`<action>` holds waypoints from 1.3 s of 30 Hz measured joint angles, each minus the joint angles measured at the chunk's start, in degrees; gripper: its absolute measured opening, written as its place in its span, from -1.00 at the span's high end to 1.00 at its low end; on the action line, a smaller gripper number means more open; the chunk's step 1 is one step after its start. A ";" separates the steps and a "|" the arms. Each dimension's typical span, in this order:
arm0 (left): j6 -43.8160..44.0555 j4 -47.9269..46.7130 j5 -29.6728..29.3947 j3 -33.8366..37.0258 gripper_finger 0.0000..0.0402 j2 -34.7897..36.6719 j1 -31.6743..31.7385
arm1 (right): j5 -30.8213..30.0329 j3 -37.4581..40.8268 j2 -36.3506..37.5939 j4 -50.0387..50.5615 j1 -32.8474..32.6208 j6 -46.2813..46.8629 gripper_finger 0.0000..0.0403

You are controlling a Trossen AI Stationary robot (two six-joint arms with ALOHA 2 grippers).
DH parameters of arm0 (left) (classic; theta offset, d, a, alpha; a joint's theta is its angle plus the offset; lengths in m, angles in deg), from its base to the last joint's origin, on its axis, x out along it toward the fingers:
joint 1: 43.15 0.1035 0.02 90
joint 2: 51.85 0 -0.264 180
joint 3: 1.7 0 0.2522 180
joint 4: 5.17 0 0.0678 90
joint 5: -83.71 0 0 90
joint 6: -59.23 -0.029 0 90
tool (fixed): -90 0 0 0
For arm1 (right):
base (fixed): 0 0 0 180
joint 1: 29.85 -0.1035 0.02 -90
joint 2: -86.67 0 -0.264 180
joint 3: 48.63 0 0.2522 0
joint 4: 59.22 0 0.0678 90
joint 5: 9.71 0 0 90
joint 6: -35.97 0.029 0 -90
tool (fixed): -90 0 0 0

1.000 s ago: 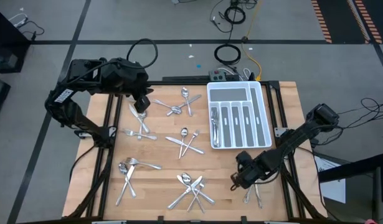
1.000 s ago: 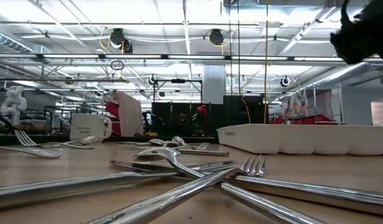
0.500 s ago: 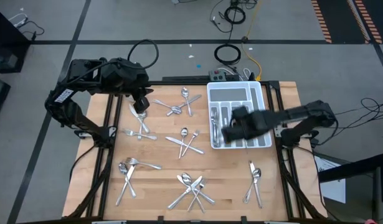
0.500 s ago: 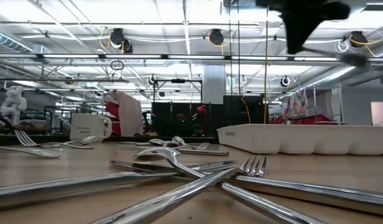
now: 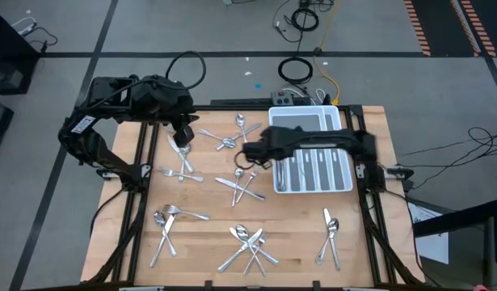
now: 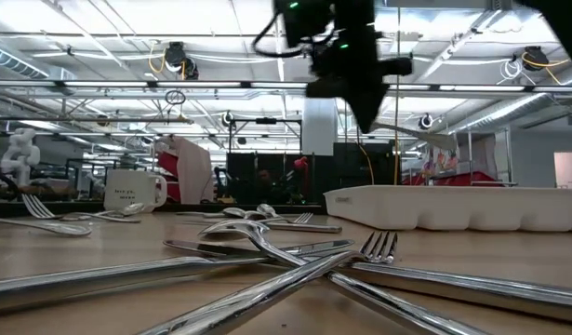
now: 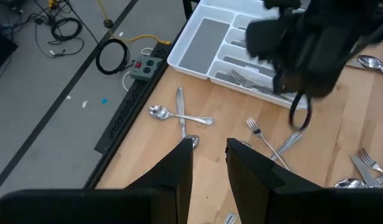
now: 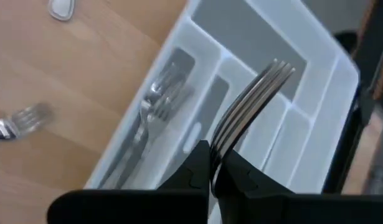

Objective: Sort silverware
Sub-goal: Put the silver fork into the silverware tray

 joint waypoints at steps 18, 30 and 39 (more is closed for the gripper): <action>-0.24 0.00 0.39 0.00 0.49 -0.01 -0.06 | 10.32 -10.98 -12.95 -0.08 6.99 -5.26 1.00; -1.68 0.00 0.44 0.00 0.49 -0.01 -0.04 | 7.96 -10.98 -12.91 -0.10 8.15 -5.74 1.00; -1.64 0.00 0.46 0.00 0.49 0.00 -0.04 | 8.38 -7.08 -12.83 0.05 9.73 -5.12 1.00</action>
